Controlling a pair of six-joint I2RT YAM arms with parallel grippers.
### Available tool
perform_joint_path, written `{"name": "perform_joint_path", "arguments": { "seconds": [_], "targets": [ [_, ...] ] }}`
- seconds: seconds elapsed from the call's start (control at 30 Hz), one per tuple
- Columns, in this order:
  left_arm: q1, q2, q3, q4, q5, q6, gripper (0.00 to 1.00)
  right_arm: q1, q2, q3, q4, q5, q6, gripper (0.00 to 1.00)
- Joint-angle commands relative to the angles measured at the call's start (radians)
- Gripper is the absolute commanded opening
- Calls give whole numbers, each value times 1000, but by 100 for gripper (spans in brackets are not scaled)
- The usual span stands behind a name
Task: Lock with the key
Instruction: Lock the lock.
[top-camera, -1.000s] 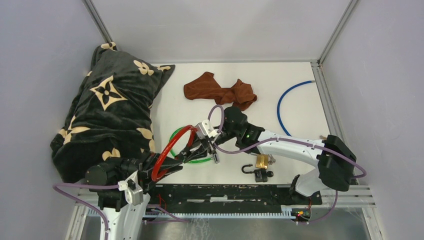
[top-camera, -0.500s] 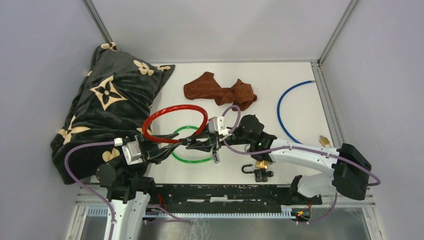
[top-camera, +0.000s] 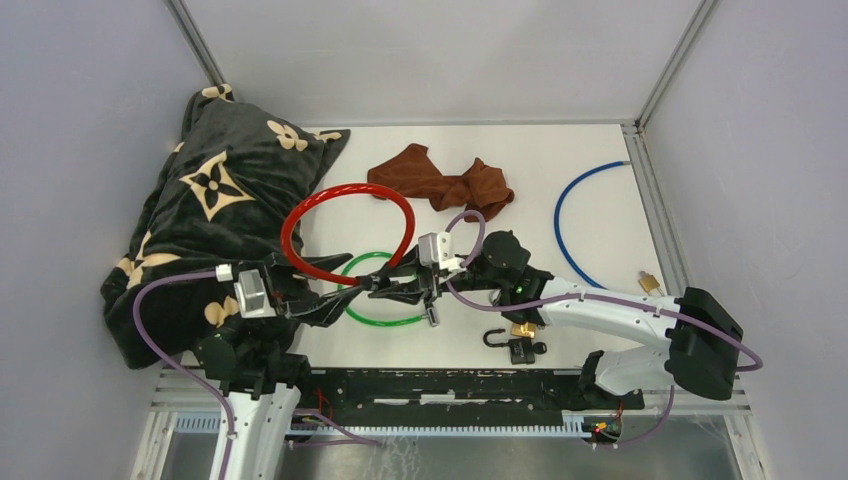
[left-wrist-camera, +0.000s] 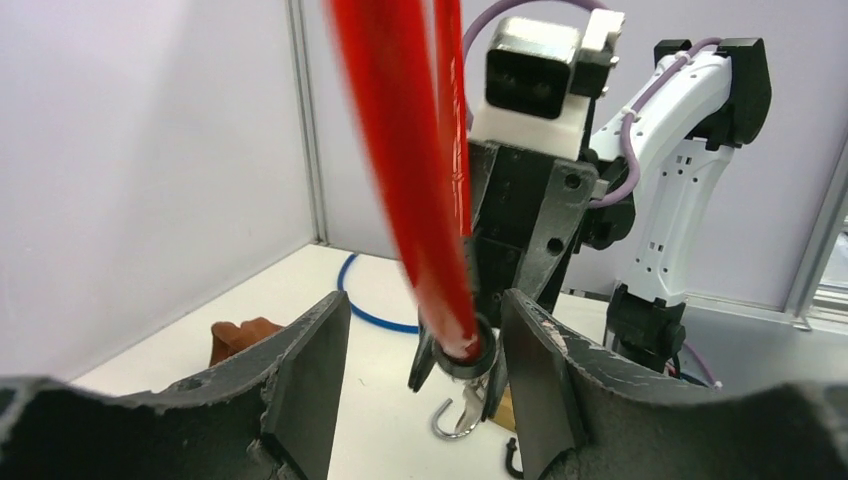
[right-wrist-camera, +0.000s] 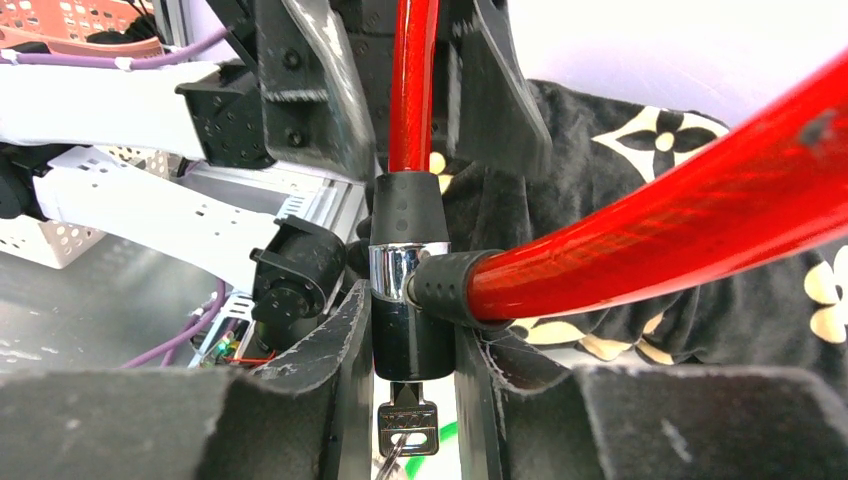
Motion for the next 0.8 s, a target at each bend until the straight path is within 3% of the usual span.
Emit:
{"name": "perform_joint_path", "arguments": {
  "seconds": [0.0, 0.23, 0.43, 0.57, 0.77],
  "targets": [
    [2, 31, -21, 84, -9, -99, 64, 17, -6, 87, 61, -1, -10, 0],
    [-9, 38, -34, 115, -24, -127, 64, 29, 39, 148, 28, 2, -25, 0],
    [-13, 25, -43, 156, -36, -135, 40, 35, 59, 171, 7, 4, -34, 0],
    [-15, 22, -54, 170, -38, -136, 6, 37, 68, 186, -8, 5, -39, 0],
    [-17, 5, -61, 175, -63, -129, 2, 38, 51, 177, -13, 1, -54, 0]
  ]
}}
